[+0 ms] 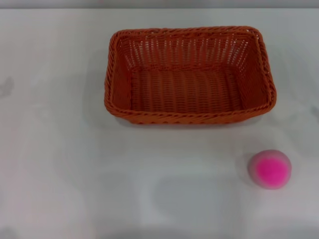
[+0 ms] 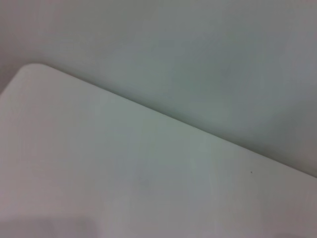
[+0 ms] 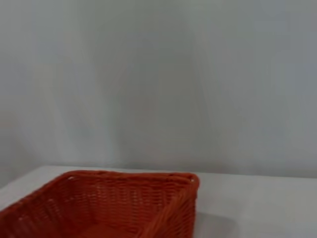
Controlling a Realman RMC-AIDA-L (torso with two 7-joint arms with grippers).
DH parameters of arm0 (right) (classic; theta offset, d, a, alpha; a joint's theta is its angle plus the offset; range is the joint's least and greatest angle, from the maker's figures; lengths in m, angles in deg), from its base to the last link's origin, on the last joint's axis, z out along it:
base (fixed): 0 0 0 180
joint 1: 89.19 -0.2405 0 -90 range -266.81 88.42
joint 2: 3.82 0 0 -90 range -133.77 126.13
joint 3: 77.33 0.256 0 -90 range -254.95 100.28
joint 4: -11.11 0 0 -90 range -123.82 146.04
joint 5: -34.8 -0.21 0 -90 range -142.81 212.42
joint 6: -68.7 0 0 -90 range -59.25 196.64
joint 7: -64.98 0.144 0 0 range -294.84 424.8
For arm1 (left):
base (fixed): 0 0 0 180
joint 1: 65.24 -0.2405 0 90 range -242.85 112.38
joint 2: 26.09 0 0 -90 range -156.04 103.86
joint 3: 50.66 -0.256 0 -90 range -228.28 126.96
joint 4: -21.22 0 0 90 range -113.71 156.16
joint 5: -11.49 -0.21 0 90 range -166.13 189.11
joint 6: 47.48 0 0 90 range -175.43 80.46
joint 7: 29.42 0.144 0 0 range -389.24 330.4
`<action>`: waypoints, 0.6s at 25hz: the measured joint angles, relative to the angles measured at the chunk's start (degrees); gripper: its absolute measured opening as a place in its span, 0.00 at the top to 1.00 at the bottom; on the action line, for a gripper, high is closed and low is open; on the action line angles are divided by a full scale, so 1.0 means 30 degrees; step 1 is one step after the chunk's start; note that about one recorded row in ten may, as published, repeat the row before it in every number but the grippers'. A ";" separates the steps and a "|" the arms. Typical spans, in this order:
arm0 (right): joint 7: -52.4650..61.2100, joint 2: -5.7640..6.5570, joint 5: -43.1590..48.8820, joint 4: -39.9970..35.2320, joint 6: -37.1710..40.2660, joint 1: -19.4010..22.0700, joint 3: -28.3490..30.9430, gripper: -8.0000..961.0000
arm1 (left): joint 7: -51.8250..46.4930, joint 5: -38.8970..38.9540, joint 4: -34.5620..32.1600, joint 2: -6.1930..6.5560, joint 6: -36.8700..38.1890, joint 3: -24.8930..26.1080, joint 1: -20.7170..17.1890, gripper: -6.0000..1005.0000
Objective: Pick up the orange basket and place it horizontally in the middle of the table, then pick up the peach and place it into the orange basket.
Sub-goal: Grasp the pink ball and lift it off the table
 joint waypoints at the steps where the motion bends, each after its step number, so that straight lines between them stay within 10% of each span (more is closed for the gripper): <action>1: 0.0002 0.0059 0.0014 -0.0001 -0.0414 0.0204 0.0074 0.11 | 0.0288 0.0000 -0.0002 0.0011 -0.0013 0.0197 -0.0011 0.50; 15: 0.1636 -0.0100 0.2606 0.0009 -0.1202 0.0510 0.0033 0.12 | 0.2757 0.1484 -0.4040 -0.0169 0.0902 -0.0973 -0.0438 0.46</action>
